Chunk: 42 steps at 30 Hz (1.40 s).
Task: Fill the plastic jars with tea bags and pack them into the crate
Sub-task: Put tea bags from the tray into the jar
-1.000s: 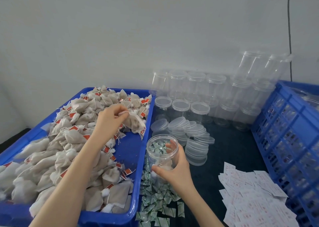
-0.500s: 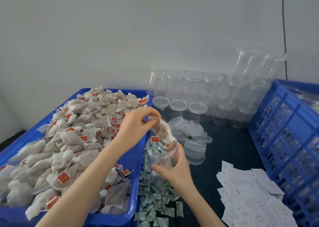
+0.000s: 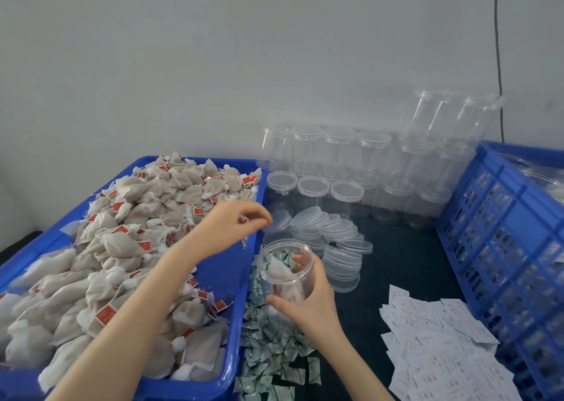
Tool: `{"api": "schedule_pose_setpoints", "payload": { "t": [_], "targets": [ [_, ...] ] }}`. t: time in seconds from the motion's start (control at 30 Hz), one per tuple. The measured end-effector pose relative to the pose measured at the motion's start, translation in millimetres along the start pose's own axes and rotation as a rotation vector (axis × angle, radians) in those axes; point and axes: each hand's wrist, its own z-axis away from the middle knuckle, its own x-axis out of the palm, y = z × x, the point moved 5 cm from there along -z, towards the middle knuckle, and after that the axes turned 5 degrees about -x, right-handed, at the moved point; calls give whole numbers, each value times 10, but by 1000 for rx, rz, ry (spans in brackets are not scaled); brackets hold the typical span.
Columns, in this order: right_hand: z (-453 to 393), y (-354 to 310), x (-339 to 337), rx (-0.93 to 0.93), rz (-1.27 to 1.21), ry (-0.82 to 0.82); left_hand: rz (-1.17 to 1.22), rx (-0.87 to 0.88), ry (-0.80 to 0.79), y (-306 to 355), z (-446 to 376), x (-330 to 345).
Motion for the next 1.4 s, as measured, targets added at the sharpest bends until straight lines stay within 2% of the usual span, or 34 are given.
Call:
{"api": "schedule_pose_setpoints", "payload": {
  "t": [0.07,0.13,0.2,0.33,0.6,1.0,1.17,1.27,1.4],
  "targets": [
    [-5,2,-1,7,-11,-6,-211,-159,-13,-326,-113,-50],
    [-11,12,12,16,-23,-10,-544,-338,-139,-664,-242,-5],
    [-13,18,33,12,-34,-9,-718,-426,-272,-875,-352,77],
    [-3,23,61,1,-45,-9,-643,-425,-338,-1044,-571,312],
    [17,42,0,-21,-53,2,-342,-442,-180,-1288,-770,744],
    [47,84,-60,-21,-41,3,-602,-438,-22,-1358,-693,829],
    [59,70,-64,-33,-41,-8,-681,-393,-135,-1279,-631,803],
    [60,57,-67,-32,-41,-6,-524,-398,-70,-1296,-612,717],
    [60,51,-62,-22,-45,-12,-411,-457,-79,-1315,-561,582]
  ]
}}
